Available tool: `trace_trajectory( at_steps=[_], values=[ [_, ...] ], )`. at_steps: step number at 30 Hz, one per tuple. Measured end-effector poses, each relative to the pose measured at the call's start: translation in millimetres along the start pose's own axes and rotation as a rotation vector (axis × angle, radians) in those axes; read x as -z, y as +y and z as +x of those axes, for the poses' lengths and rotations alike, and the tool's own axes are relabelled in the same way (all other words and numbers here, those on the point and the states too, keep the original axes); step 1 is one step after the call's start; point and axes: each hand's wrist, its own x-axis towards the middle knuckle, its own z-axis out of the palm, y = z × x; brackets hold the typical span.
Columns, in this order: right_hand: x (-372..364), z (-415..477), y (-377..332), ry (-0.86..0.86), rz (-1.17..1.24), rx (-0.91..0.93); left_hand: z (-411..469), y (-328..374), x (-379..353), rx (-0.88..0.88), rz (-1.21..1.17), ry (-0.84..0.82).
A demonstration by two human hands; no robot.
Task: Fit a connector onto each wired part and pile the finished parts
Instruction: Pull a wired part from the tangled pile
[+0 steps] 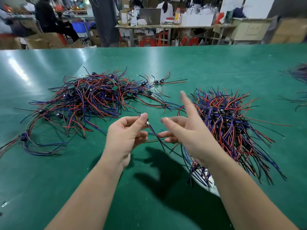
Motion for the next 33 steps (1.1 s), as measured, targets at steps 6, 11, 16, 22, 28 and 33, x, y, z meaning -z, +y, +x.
trace_trajectory(
  at_steps=[6, 11, 16, 22, 28, 33],
  values=[
    [-0.9, -3.1, -1.8, -0.065, -0.153, 0.084, -10.4, -3.0, -4.0, -0.008, 0.107, -0.333],
    [-0.7, -6.0, -7.0, -0.083, -0.168, 0.253, -9.1, -4.6, -3.0, 0.017, 0.033, -0.399],
    [2.2, -3.9, -19.6, 0.081, -0.218, 0.438, -9.2, -4.7, -6.4, 0.151, -0.165, -0.485],
    [56.0, 5.4, -46.2, 0.382, 0.131, 0.417, -4.9, -2.2, -2.9, 0.25, -0.254, -0.453],
    [95.5, 14.2, -19.8, 0.403, -1.178, -0.042, 2.7, -3.4, 1.4, 0.269, -0.103, -0.26],
    [94.1, 14.3, -18.5, 0.406, -1.424, -0.339, 23.4, -10.1, 24.7, -0.23, 0.807, 0.23]
  ],
)
